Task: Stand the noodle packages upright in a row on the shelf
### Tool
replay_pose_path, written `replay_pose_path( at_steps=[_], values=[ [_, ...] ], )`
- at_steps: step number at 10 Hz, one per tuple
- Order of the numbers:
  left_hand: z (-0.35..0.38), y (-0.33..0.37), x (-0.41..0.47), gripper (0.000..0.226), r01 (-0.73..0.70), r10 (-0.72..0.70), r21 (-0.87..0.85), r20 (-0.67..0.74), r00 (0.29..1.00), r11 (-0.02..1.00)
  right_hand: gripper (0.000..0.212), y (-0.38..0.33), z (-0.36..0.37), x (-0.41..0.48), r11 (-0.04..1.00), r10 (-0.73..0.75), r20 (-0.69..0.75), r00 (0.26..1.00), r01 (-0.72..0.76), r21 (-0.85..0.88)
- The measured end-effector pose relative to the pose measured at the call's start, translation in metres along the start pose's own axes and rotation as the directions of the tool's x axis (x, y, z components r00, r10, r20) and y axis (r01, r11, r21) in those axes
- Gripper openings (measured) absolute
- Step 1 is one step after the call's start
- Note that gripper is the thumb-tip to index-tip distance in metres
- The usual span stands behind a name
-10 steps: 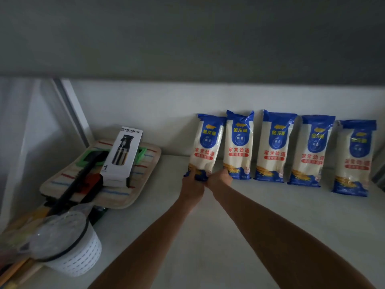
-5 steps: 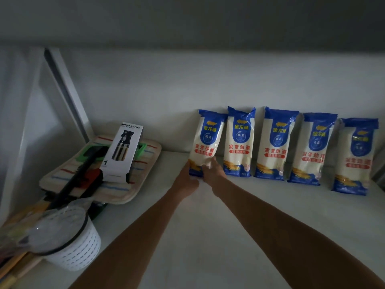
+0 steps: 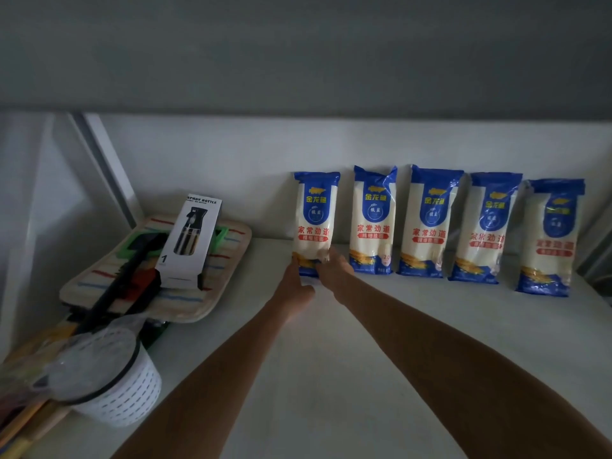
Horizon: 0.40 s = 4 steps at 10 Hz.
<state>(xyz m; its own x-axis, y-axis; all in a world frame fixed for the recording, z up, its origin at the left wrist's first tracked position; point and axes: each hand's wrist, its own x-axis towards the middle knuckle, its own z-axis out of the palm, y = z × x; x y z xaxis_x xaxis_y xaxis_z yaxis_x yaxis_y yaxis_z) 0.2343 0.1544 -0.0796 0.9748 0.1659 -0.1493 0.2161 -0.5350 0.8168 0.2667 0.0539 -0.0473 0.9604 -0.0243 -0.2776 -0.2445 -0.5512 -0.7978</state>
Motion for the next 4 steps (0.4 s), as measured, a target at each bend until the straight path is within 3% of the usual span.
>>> replay_pose_path(
  at_steps=[2, 4],
  values=[
    [-0.004, -0.003, -0.004, 0.058, -0.040, 0.043, -0.034, 0.069, 0.997, 0.999, 0.039, 0.010, -0.005, -0.007, 0.994, 0.086, -0.038, 0.996, -0.089, -0.058],
    [-0.006, 0.009, -0.034, 0.075, -0.093, 0.088, 0.028, 0.142, 0.986, 0.995, 0.044, 0.014, -0.021, -0.048, 0.979, 0.083, -0.070, 0.994, -0.095, -0.179]
  ],
)
